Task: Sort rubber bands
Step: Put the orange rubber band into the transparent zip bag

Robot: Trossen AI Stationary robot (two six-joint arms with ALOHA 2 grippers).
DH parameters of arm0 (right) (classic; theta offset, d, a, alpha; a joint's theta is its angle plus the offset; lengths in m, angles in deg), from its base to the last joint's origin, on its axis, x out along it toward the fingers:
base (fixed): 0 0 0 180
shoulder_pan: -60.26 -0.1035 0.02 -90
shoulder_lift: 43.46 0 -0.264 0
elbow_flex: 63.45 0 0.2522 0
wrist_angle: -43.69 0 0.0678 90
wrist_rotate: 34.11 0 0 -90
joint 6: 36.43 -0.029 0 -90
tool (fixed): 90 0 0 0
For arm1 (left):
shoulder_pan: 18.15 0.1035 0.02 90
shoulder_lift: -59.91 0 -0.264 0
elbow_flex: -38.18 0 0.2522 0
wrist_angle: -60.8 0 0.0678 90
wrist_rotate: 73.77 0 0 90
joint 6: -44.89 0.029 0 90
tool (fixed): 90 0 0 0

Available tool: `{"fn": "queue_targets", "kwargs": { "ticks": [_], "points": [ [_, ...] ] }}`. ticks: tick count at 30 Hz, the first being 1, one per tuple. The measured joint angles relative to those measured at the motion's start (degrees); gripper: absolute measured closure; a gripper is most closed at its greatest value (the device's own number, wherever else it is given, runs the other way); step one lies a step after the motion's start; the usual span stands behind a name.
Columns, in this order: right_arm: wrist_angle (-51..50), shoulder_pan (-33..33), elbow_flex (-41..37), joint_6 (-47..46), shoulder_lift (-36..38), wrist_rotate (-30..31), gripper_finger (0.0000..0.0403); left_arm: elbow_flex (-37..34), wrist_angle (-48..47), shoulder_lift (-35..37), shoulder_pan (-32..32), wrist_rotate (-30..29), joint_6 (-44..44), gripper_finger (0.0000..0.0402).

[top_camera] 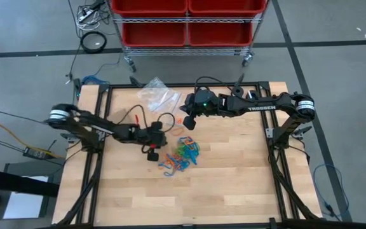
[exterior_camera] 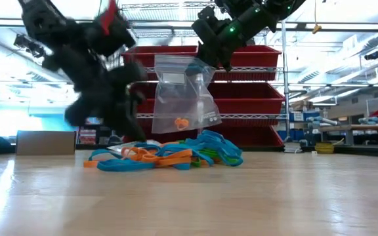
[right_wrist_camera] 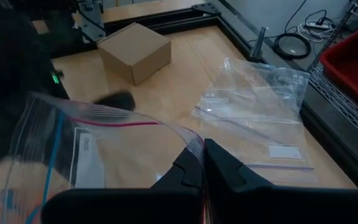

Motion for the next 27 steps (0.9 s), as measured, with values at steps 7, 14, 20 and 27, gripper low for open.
{"fn": "queue_targets", "kwargs": {
  "ticks": [7,14,20,27],
  "points": [
    [0.01,0.0,0.0,0.0,0.0,0.01,0.0403,0.15,-2.97,12.22,-0.02,-1.37,0.85,0.04],
    [0.04,0.0,0.0,0.0,0.0,-0.03,0.0403,0.13,-5.89,10.37,2.26,1.72,-0.71,0.0359],
    [0.91,-0.02,0.0,-0.04,0.0,-1.05,0.0403,-0.07,-1.36,2.44,5.42,3.97,-0.88,0.028],
    [0.79,-0.02,0.0,0.04,0.0,-1.05,0.0403,0.2,6.28,-9.14,8.75,12.04,-1.0,0.025]
  ]
}}
